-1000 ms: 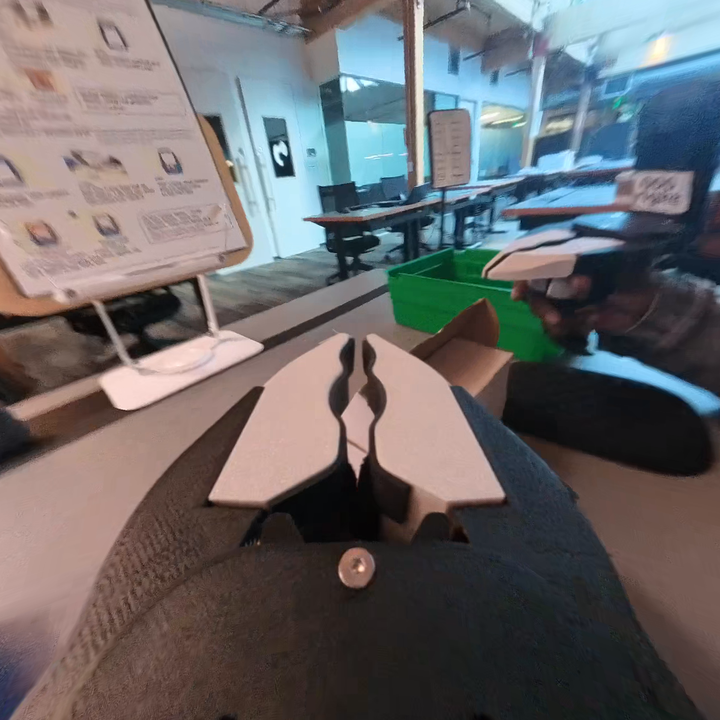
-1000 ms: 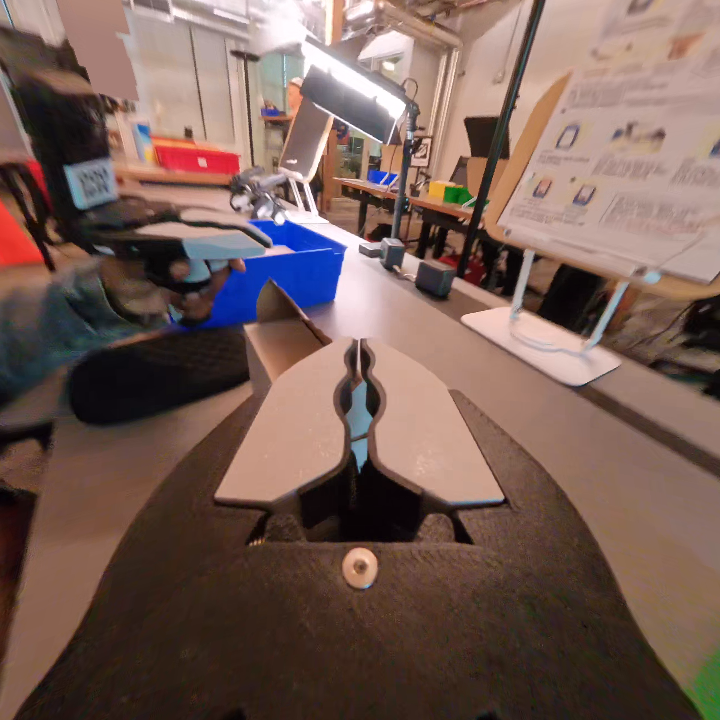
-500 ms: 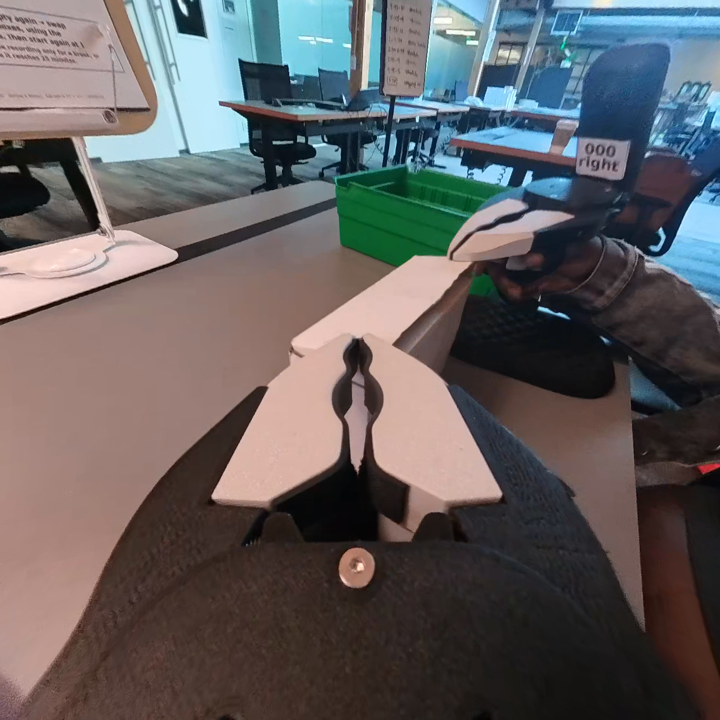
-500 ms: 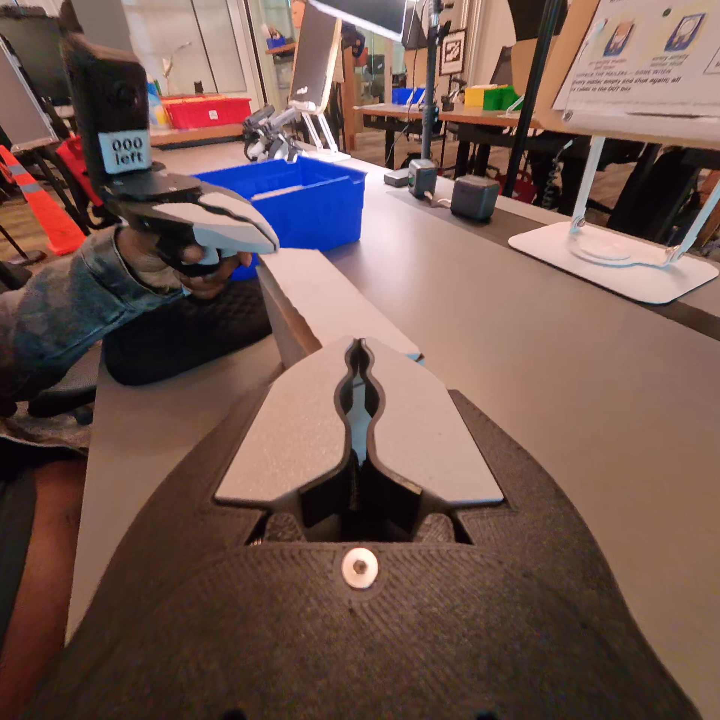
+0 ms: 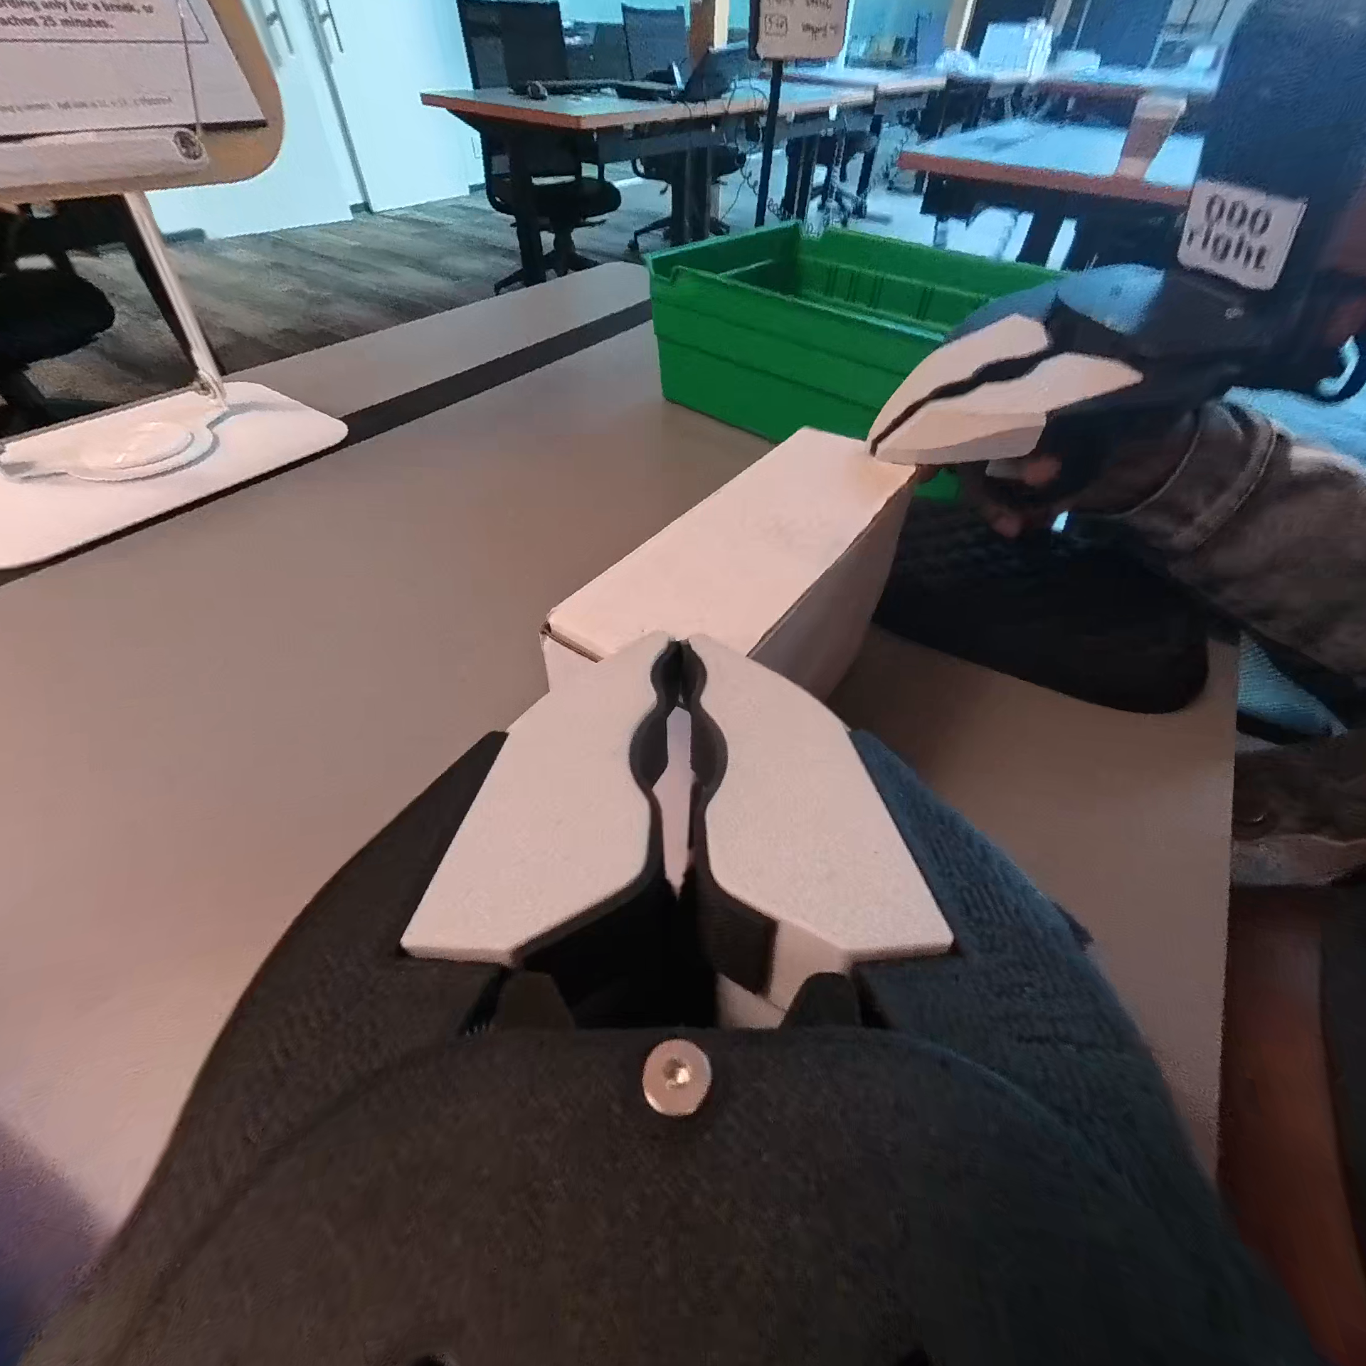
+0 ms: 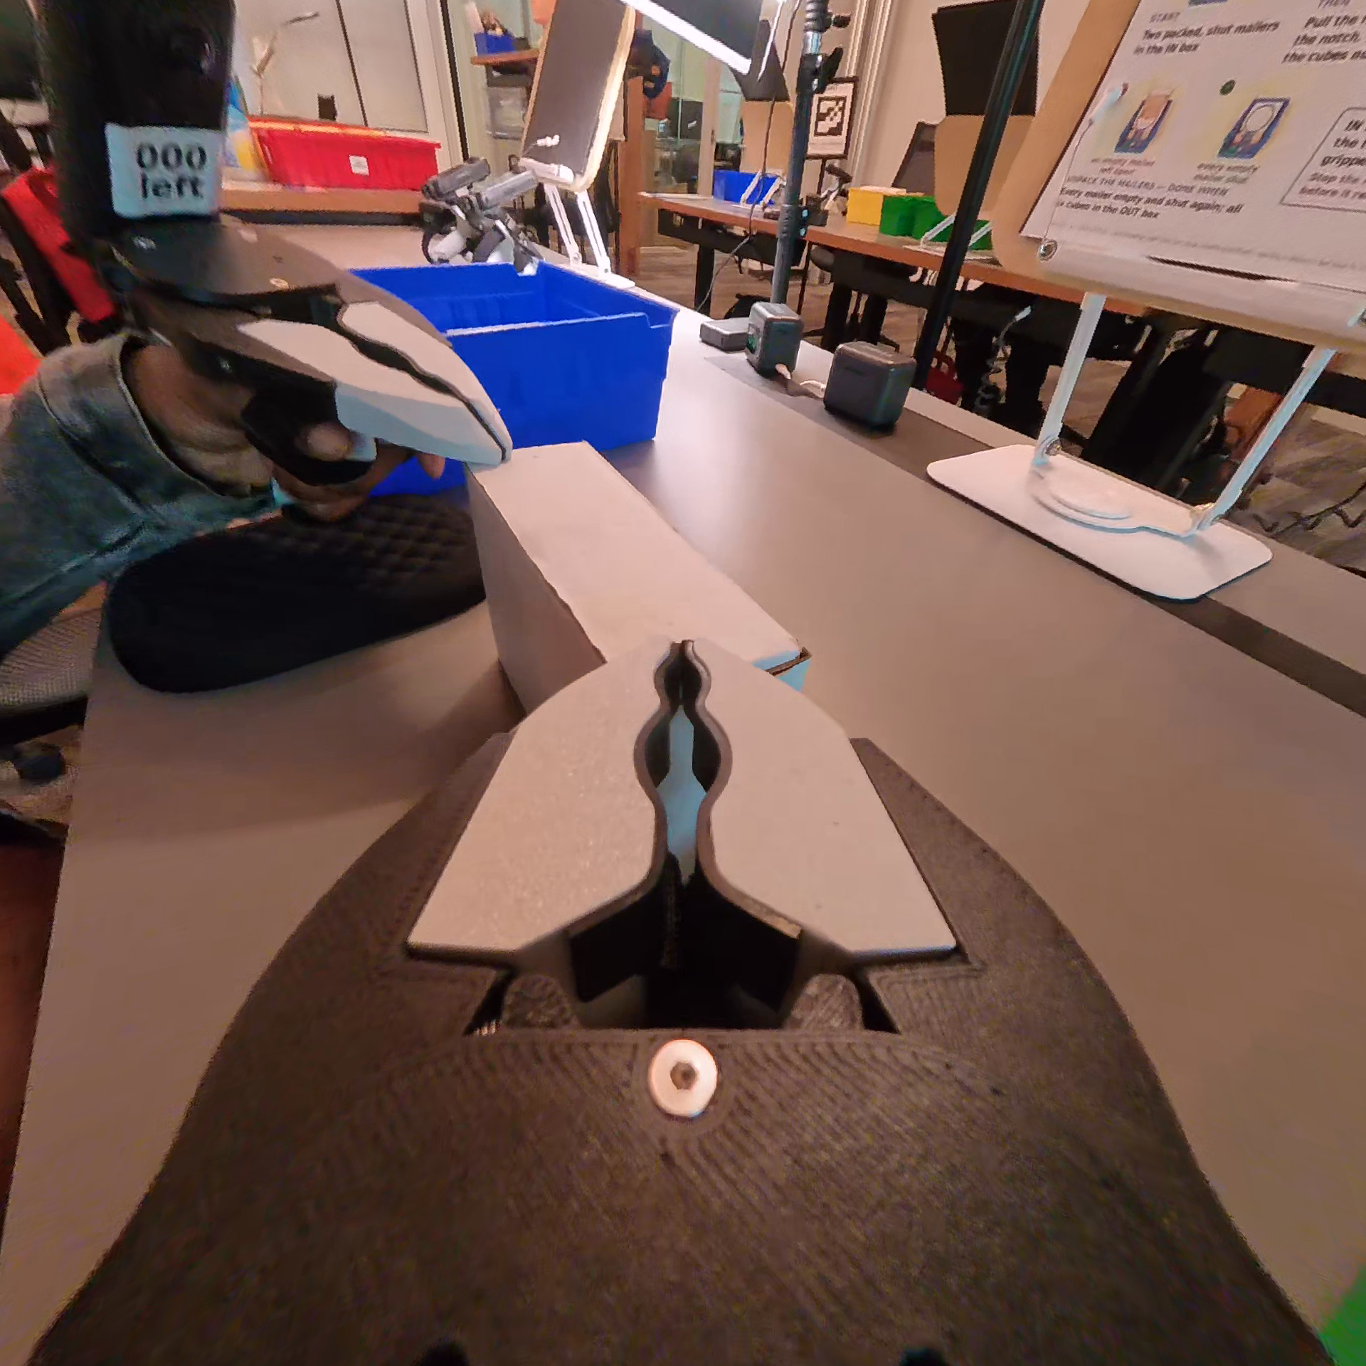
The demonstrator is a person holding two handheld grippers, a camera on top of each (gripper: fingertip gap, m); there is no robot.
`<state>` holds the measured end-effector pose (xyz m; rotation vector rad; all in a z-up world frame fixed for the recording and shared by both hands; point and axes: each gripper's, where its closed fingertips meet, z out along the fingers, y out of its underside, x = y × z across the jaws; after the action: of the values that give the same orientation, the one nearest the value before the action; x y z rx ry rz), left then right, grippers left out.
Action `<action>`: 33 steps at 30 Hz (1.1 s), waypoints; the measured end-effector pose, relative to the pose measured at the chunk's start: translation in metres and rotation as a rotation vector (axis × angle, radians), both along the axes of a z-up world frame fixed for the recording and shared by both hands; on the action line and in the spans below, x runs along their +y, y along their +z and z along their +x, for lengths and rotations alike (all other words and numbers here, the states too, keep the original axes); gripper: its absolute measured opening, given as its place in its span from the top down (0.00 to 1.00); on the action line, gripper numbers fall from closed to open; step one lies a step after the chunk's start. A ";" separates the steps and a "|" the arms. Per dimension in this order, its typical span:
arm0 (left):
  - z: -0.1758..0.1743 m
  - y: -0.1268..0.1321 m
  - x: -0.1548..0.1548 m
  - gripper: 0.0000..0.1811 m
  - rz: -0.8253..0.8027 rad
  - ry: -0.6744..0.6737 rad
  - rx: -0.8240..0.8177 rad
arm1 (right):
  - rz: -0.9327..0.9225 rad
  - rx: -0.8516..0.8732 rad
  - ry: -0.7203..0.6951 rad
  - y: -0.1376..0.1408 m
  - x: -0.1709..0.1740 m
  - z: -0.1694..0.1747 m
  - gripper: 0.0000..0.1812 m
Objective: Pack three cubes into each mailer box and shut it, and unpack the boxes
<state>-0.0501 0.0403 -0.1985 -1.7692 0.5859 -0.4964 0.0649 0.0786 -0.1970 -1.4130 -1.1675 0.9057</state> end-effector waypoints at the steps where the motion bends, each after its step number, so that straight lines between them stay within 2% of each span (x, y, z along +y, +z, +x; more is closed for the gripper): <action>1: 0.000 0.001 0.000 1.00 -0.006 0.009 -0.046 | -0.016 0.020 0.005 0.001 0.000 0.000 1.00; 2: -0.001 0.002 0.001 0.93 -0.009 0.021 -0.101 | -0.052 0.056 0.017 0.004 -0.001 0.000 0.91; 3: -0.002 0.005 0.000 0.80 -0.006 0.027 -0.163 | -0.108 0.115 0.021 0.011 -0.001 0.002 0.79; 4: -0.004 0.007 0.000 0.73 -0.010 0.033 -0.228 | -0.175 0.175 0.011 0.018 0.002 0.005 0.74; 6: -0.010 0.008 0.002 0.63 -0.057 0.052 -0.335 | -0.303 0.258 -0.024 0.025 0.012 0.012 0.71; 8: -0.016 0.002 0.005 0.60 -0.130 0.072 -0.397 | -0.422 0.243 -0.045 0.015 0.020 0.015 0.68; 11: -0.015 -0.014 0.008 0.61 -0.254 0.070 -0.407 | -0.557 0.116 -0.014 -0.011 0.015 0.010 0.61; 13: -0.011 -0.017 0.008 0.65 -0.289 0.054 -0.414 | -0.576 0.062 0.009 -0.018 0.009 0.005 0.63; 15: -0.005 -0.012 0.006 0.76 -0.294 0.017 -0.432 | -0.583 0.059 0.042 -0.015 0.002 0.001 0.73; 16: -0.005 -0.012 0.007 0.76 -0.279 0.027 -0.409 | -0.581 0.054 0.030 -0.014 0.003 0.001 0.73; 20: -0.007 -0.008 0.008 0.79 -0.178 0.035 -0.300 | -0.437 0.025 0.025 -0.013 0.003 -0.001 0.74; 23: -0.008 -0.010 0.009 0.81 -0.059 0.072 -0.132 | -0.164 -0.070 0.003 -0.017 0.002 -0.001 0.76; 26: -0.007 -0.020 0.003 0.82 -0.053 0.083 -0.037 | 0.010 -0.180 -0.008 -0.026 -0.002 0.000 0.76; 28: -0.004 -0.024 -0.006 0.85 -0.069 0.085 -0.013 | 0.021 -0.215 0.014 -0.030 -0.007 0.003 0.76; 30: -0.001 -0.034 -0.017 0.86 -0.101 0.075 0.038 | -0.009 -0.251 0.024 -0.036 -0.010 0.009 0.83; 33: 0.006 -0.046 -0.030 0.89 -0.125 0.051 0.104 | -0.055 -0.308 0.068 -0.048 -0.017 0.016 0.86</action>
<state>-0.0445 0.0099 -0.2448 -1.9328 0.5917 -0.4147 0.0814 0.0617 -0.2445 -1.6059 -1.4364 0.7897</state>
